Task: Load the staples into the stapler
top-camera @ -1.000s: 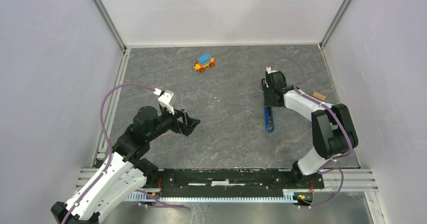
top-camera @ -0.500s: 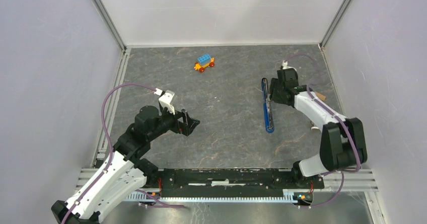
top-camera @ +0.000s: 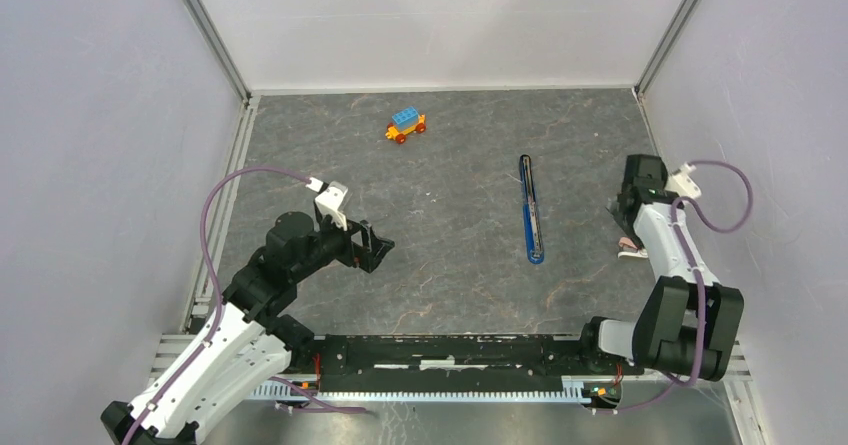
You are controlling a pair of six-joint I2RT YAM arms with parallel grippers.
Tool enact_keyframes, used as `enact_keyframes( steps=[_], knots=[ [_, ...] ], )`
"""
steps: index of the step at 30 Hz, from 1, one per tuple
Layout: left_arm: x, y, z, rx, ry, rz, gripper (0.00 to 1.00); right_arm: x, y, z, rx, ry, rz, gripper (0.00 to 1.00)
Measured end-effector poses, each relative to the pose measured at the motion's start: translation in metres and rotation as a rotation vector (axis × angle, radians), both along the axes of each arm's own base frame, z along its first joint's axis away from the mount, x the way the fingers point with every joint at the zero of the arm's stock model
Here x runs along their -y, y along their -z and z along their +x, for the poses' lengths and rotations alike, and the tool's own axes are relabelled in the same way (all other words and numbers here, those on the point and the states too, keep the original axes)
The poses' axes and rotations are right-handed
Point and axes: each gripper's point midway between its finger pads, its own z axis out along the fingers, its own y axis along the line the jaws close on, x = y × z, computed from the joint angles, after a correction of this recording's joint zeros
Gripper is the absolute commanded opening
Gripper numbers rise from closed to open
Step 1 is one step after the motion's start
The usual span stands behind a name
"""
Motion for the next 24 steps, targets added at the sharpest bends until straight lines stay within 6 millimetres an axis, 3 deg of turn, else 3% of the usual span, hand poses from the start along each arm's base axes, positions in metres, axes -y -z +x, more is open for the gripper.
enact_keyframes(
  steps=[3, 7, 24],
  knots=[
    [-0.006, 0.001, 0.0, 0.013, -0.018, 0.023, 1.0, 0.025, 0.022, -0.029, -0.058, 0.115, 0.017, 0.81],
    [-0.012, 0.0, 0.0, 0.034, -0.03, 0.039, 1.0, 0.039, 0.04, -0.05, -0.104, 0.193, 0.053, 0.85],
    [-0.02, -0.004, 0.004, 0.07, -0.071, 0.06, 1.0, 0.054, 0.077, -0.046, -0.099, 0.218, 0.166, 0.87]
  ],
)
